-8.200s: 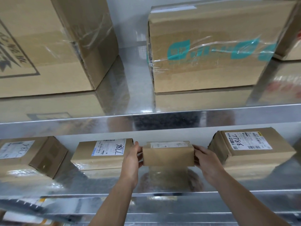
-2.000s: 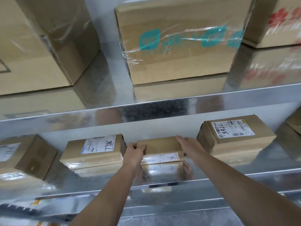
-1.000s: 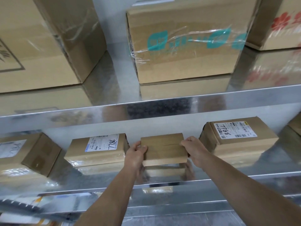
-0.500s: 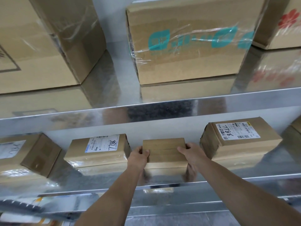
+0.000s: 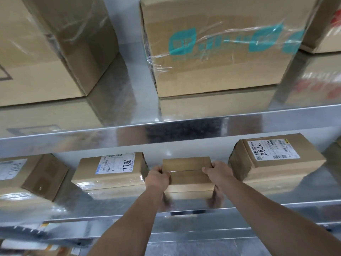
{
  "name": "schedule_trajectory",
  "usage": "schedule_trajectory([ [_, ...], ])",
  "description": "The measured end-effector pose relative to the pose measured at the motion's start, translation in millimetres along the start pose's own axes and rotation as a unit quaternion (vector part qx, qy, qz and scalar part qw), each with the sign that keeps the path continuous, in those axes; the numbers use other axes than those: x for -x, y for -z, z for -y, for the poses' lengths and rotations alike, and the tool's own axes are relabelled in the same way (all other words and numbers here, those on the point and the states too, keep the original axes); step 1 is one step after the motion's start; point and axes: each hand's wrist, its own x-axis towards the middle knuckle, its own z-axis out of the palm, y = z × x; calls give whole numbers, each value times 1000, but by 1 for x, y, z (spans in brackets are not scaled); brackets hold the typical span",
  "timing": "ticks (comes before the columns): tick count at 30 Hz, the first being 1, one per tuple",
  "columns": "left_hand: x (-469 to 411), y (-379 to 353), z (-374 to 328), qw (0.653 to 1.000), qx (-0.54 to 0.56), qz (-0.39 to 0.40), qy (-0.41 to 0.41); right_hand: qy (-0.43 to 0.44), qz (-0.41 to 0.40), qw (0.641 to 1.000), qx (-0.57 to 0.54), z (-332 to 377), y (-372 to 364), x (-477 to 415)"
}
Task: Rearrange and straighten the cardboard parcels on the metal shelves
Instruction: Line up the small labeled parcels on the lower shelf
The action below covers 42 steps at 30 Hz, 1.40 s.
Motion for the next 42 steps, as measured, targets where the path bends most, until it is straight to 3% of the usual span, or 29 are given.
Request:
schedule_trajectory([
  [6, 7, 4, -4, 1000, -9, 18, -6, -10, 9, 1000, -24, 0, 1, 0],
  [10, -4, 2, 8, 997, 56, 57, -1, -20, 42, 993, -108, 1, 7, 2],
  [14, 2, 4, 5, 988, 119, 99, 19, 0, 82, 990, -116, 2, 15, 6],
  [19, 29, 24, -30, 973, 199, 106, 39, -56, 95, 956, -271, 3, 13, 12],
  [21, 27, 28, -37, 975, 209, 78, 6, -46, 87, 963, -249, 9, 16, 16],
  [25, 31, 36, -50, 978, 194, 39, -72, 26, 39, 996, -79, 25, 23, 23],
  [28, 32, 41, -57, 977, 169, 26, -128, 76, 44, 996, 30, 37, 26, 37],
  [30, 36, 44, -61, 974, 151, 30, -164, 102, 63, 992, 43, 40, 24, 41],
  [34, 43, 46, -68, 966, 136, 45, -213, 133, 107, 985, -34, 45, 15, 42],
  [38, 48, 48, -71, 967, 123, 38, -220, 76, 166, 957, -226, 49, 11, 48],
  [42, 50, 48, -66, 965, 168, 45, -198, 55, 197, 937, -284, 49, 16, 52],
])
